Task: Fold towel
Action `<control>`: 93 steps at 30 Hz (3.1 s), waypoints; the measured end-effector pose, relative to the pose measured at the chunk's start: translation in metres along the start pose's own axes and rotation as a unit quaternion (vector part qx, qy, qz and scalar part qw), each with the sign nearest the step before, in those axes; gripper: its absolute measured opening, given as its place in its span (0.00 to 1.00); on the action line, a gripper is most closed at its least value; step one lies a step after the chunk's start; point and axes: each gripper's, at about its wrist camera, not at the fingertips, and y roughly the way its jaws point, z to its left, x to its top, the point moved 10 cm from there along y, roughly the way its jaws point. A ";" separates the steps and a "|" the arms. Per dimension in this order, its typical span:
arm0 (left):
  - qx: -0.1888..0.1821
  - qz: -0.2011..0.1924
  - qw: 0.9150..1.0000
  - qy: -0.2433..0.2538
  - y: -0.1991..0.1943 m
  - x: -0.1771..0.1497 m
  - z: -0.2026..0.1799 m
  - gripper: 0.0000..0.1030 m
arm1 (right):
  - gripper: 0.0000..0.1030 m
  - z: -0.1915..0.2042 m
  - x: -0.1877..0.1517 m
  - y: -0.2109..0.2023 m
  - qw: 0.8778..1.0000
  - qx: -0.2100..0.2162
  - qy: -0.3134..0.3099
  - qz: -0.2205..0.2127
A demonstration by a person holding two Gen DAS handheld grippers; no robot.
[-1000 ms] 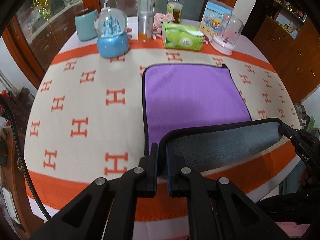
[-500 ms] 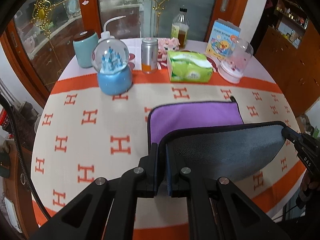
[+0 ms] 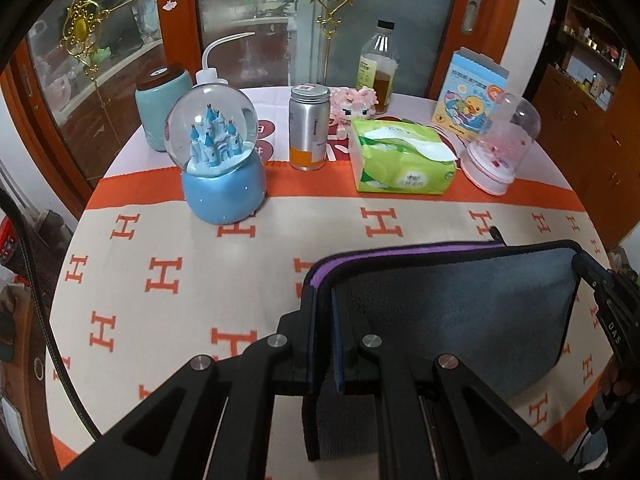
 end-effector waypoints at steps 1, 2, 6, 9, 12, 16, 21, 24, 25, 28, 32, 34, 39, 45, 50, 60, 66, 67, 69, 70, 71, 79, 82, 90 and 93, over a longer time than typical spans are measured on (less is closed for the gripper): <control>0.001 -0.001 1.000 -0.001 0.004 0.001 0.000 0.05 | 0.04 0.000 -0.001 0.005 1.000 -0.005 0.000 0.002; 0.002 0.000 1.000 -0.001 0.009 0.002 0.001 0.05 | 0.04 -0.001 -0.002 0.009 1.000 -0.008 0.001 0.004; 0.006 0.009 1.000 -0.001 0.026 0.002 0.000 0.05 | 0.04 -0.002 -0.004 0.024 1.000 -0.020 0.007 0.012; 0.010 0.016 1.000 0.000 0.037 0.002 0.000 0.06 | 0.05 -0.003 -0.006 0.033 0.999 -0.025 0.010 0.017; 0.011 0.023 1.000 -0.003 0.045 0.001 0.001 0.07 | 0.06 -0.002 -0.008 0.039 0.999 -0.026 0.013 0.024; 0.014 0.033 0.999 -0.011 0.054 -0.001 0.004 0.16 | 0.15 -0.003 -0.012 0.049 0.999 -0.025 0.021 0.041; 0.019 0.029 0.999 -0.042 0.054 0.000 0.018 0.50 | 0.40 -0.005 -0.013 0.050 0.998 -0.025 0.026 0.045; 0.029 0.026 0.997 -0.059 0.051 0.000 0.027 0.61 | 0.48 -0.005 -0.014 0.050 0.998 -0.027 0.029 0.048; 0.032 0.027 0.997 -0.066 0.050 0.000 0.030 0.62 | 0.53 -0.005 -0.014 0.048 0.998 -0.028 0.031 0.049; 0.034 0.032 0.996 -0.082 0.047 -0.002 0.034 0.67 | 0.59 -0.006 -0.014 0.044 0.998 -0.027 0.035 0.051; 0.038 0.032 0.995 -0.090 0.041 -0.005 0.035 0.73 | 0.66 -0.006 -0.013 0.037 0.998 -0.020 0.041 0.051; 0.037 0.032 0.995 -0.091 0.035 -0.006 0.034 0.74 | 0.69 -0.004 -0.012 0.030 0.997 -0.003 0.051 0.051; 0.040 0.023 0.995 -0.083 0.013 -0.011 0.024 0.75 | 0.75 0.000 -0.015 0.015 0.996 0.013 0.060 0.061; 0.048 0.015 0.996 -0.071 -0.020 -0.019 0.011 0.77 | 0.84 0.001 -0.014 -0.018 0.996 0.015 0.067 0.048; 0.053 0.001 0.997 -0.053 -0.054 -0.026 -0.005 0.77 | 0.91 -0.003 -0.015 -0.045 0.996 0.010 0.077 0.049; 0.060 -0.044 0.996 -0.051 -0.125 -0.047 -0.034 0.83 | 0.96 0.001 -0.026 -0.112 0.994 0.016 0.087 0.064; 0.056 -0.059 0.995 -0.059 -0.166 -0.073 -0.050 0.85 | 0.96 0.008 -0.043 -0.149 0.992 0.021 0.098 0.082; 0.054 -0.062 0.995 -0.056 -0.174 -0.077 -0.055 0.86 | 0.96 0.010 -0.047 -0.156 0.991 0.025 0.100 0.084; 0.056 -0.067 0.995 -0.048 -0.187 -0.086 -0.062 0.93 | 0.96 0.015 -0.052 -0.169 0.991 0.028 0.101 0.086; 0.058 -0.071 0.995 -0.043 -0.195 -0.092 -0.067 0.94 | 0.97 0.018 -0.055 -0.176 0.991 0.030 0.101 0.086; 0.058 -0.073 0.995 -0.039 -0.200 -0.095 -0.070 0.98 | 0.97 0.021 -0.058 -0.183 0.991 0.033 0.100 0.085; 0.057 -0.079 0.995 -0.028 -0.236 -0.135 -0.096 0.99 | 1.00 0.038 -0.073 -0.237 0.993 0.030 0.089 0.073; 0.061 -0.085 0.994 -0.024 -0.246 -0.145 -0.103 0.99 | 1.00 0.040 -0.078 -0.252 0.993 0.027 0.093 0.067; 0.076 -0.103 0.992 -0.012 -0.263 -0.156 -0.113 0.99 | 1.00 0.047 -0.085 -0.278 0.994 0.020 0.095 0.047; 0.085 -0.115 0.990 -0.013 -0.270 -0.157 -0.114 0.99 | 1.00 0.048 -0.085 -0.284 0.995 0.018 0.094 0.037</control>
